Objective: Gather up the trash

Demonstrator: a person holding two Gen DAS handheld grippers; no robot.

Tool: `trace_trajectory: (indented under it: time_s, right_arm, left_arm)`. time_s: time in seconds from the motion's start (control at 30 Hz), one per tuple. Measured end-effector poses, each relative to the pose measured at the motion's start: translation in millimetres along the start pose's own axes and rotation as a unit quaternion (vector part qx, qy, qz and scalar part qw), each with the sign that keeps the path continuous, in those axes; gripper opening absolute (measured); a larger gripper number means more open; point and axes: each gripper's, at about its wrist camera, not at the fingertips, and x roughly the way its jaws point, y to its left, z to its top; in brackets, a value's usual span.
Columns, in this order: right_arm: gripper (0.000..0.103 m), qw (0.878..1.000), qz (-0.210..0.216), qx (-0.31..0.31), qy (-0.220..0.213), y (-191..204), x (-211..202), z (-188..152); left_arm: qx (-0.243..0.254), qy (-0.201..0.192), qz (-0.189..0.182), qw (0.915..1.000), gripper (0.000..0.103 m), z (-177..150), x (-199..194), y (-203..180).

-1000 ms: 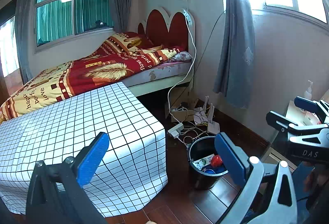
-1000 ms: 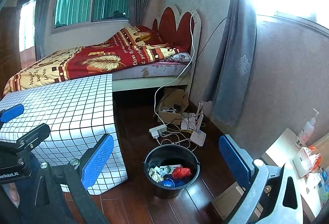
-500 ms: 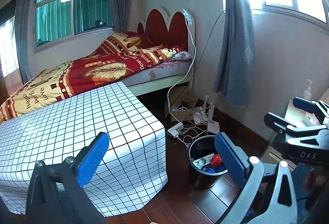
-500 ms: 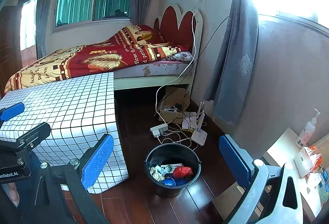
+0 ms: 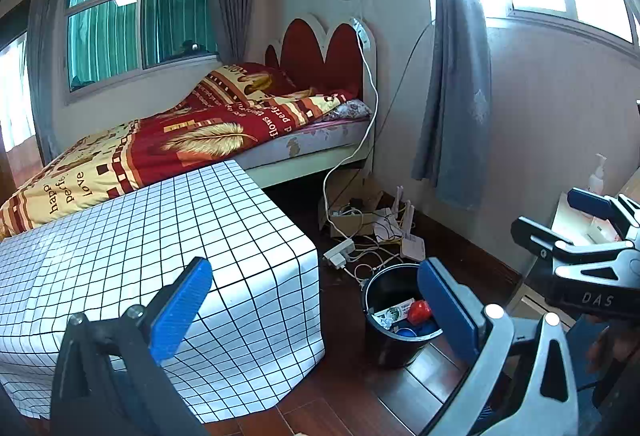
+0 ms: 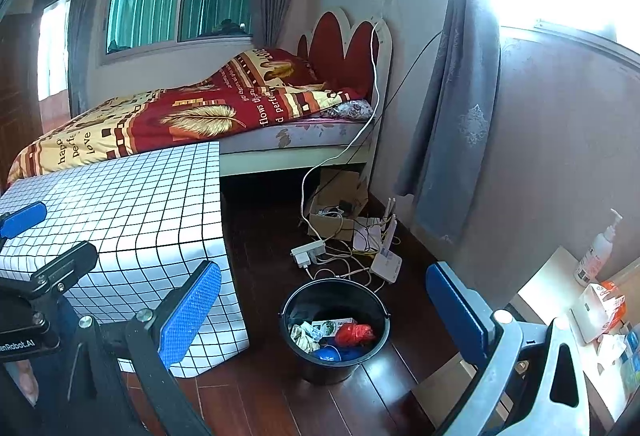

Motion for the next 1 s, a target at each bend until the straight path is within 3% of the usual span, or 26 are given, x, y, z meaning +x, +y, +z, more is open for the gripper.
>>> trace_trajectory:
  time_s: [1.0]
  right_arm:
    - [0.103,1.0,-0.003,-0.004,0.004,0.7,3.3,-3.9]
  left_arm:
    - [0.015,0.004,-0.021,0.9997,0.103,-1.4,4.8,-7.8]
